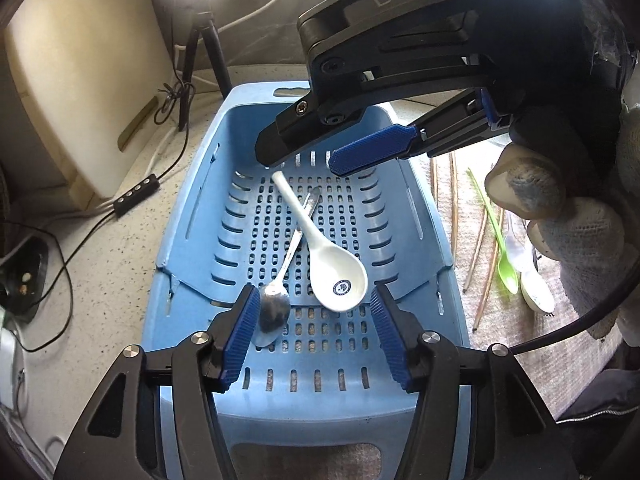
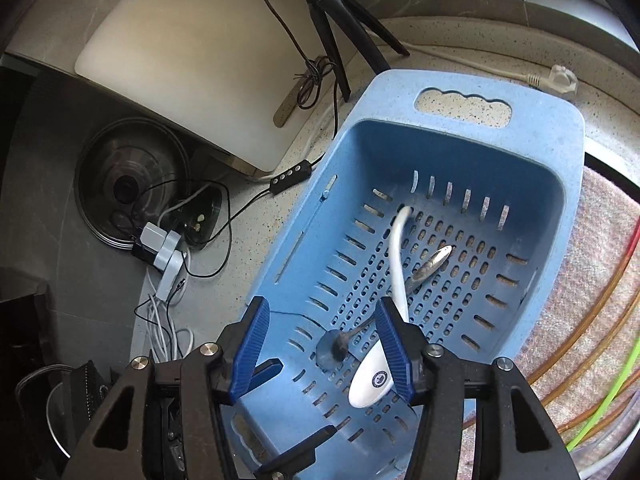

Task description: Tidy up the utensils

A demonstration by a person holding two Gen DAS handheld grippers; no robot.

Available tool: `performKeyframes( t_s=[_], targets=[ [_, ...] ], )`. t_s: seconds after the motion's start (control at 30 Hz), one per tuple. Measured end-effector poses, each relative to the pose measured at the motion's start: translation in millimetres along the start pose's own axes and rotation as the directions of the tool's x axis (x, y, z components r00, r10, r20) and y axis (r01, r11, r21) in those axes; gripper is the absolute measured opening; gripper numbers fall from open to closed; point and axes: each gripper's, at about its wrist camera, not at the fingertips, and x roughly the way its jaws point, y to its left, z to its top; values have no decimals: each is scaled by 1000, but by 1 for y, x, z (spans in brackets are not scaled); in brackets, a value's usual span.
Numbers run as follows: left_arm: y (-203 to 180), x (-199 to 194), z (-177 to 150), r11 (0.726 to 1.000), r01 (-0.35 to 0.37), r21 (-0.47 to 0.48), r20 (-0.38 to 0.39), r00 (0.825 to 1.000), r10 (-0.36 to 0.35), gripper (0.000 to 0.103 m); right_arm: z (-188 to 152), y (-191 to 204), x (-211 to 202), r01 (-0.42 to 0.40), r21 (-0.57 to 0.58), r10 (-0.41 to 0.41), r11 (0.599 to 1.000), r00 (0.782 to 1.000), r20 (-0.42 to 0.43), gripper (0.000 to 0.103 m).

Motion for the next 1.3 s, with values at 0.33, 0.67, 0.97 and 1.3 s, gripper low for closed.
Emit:
performKeyframes(
  t_s=[0.33, 0.67, 0.97, 1.3],
  targets=[
    [-9, -15, -1, 1000, -19, -9, 24, 1000, 20, 57, -11, -18, -47, -9, 4, 9, 1000, 996, 88, 51],
    [-43, -27, 6, 1000, 3, 19, 63, 998, -4, 57, -37, -71, -134, 65, 41, -72, 997, 974, 213, 60],
    [-94, -23, 11, 995, 61, 83, 62, 996, -66, 57, -82, -137, -188, 84, 174, -124, 981, 965, 230, 66],
    [-145, -20, 5, 983, 132, 130, 33, 990, -138, 57, -126, -185, -210, 88, 255, -143, 963, 968, 206, 66]
  ],
)
